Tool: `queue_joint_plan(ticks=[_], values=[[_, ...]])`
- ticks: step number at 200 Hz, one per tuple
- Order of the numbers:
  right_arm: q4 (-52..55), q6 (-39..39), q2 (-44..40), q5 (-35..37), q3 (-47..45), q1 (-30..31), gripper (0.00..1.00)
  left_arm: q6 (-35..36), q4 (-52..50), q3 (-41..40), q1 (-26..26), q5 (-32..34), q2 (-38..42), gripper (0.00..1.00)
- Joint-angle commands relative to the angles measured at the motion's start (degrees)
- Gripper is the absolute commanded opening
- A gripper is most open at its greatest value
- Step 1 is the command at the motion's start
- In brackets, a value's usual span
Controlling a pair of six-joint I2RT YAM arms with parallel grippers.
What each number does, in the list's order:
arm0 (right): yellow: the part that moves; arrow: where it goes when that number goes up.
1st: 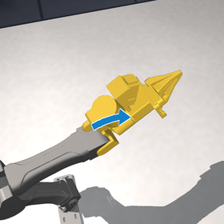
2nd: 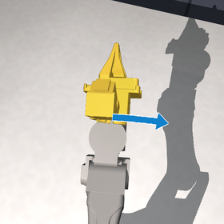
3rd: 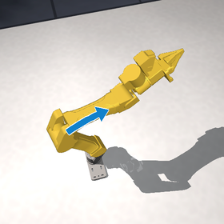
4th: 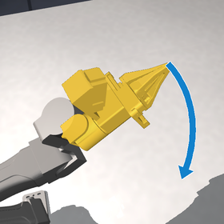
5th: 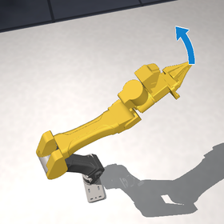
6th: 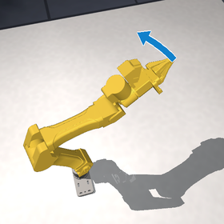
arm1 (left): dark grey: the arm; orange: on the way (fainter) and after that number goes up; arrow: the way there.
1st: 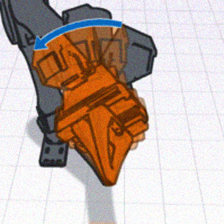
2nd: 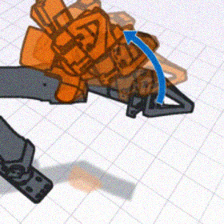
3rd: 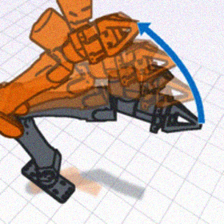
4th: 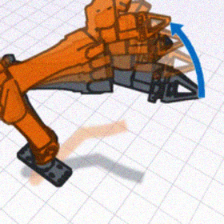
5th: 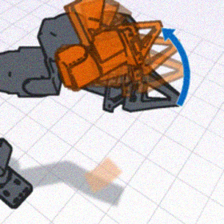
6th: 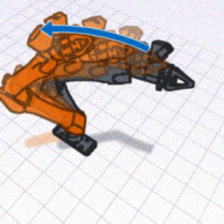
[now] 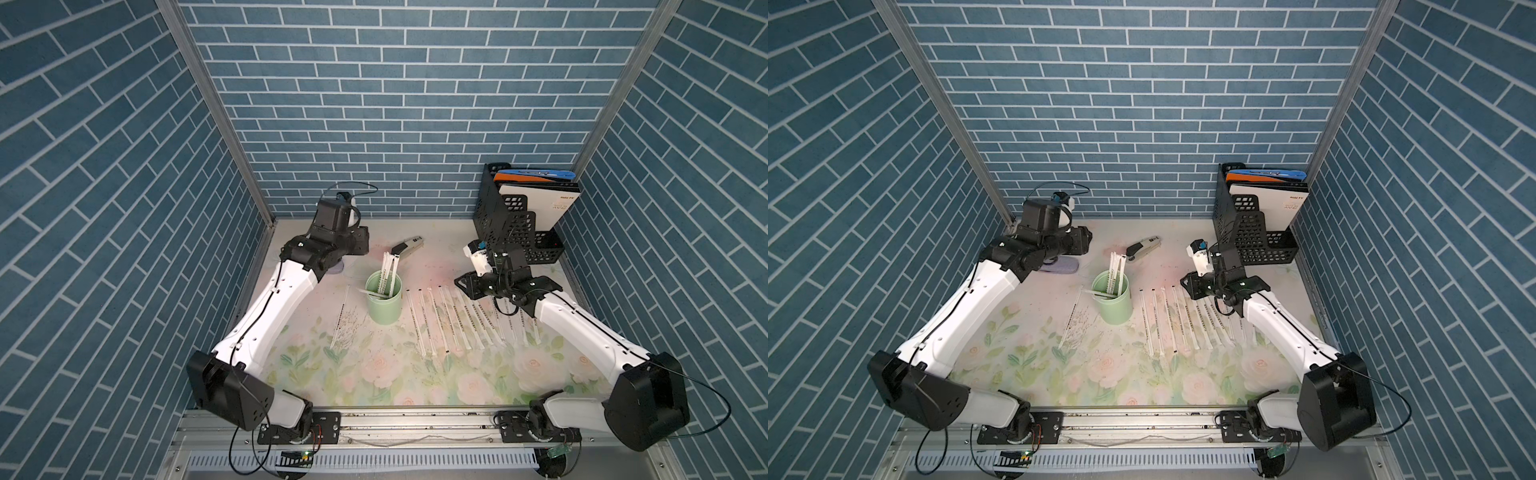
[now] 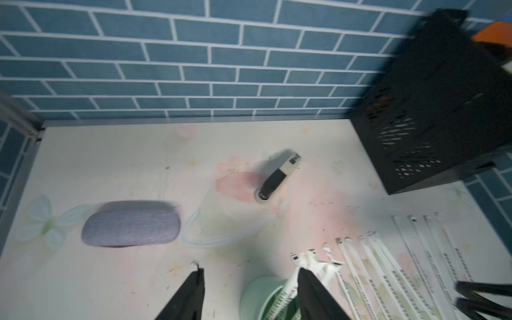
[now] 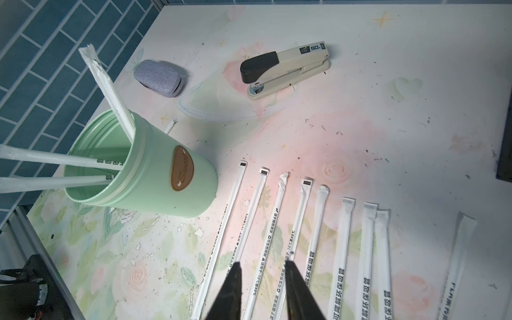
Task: Take the straws out of the storage container
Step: Pick up the straw from the container.
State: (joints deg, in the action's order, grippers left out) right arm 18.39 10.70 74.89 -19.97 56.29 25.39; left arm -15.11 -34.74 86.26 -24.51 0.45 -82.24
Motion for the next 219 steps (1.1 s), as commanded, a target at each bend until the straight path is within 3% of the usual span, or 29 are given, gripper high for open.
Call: queue_joint_plan(ticks=[1, 51, 107, 219], values=[[-0.6, 1.6, -1.6, -0.7, -0.3, 0.3, 0.27, 0.6, 1.0, -1.5, -3.7, -1.9, -2.1, 0.56], [-0.3, 1.9, -1.7, -0.4, -0.9, 0.3, 0.27, -3.0, 2.0, -4.6, -11.1, 2.1, -7.1, 0.5], [0.2, 1.6, -1.9, -0.2, -0.9, 0.3, 0.27, -5.2, 5.5, -8.1, -12.1, 1.7, -9.8, 0.49], [0.3, 1.4, -1.5, 0.1, -1.4, 0.3, 0.27, -5.3, 7.2, -7.3, -12.2, 1.2, -13.4, 0.43]])
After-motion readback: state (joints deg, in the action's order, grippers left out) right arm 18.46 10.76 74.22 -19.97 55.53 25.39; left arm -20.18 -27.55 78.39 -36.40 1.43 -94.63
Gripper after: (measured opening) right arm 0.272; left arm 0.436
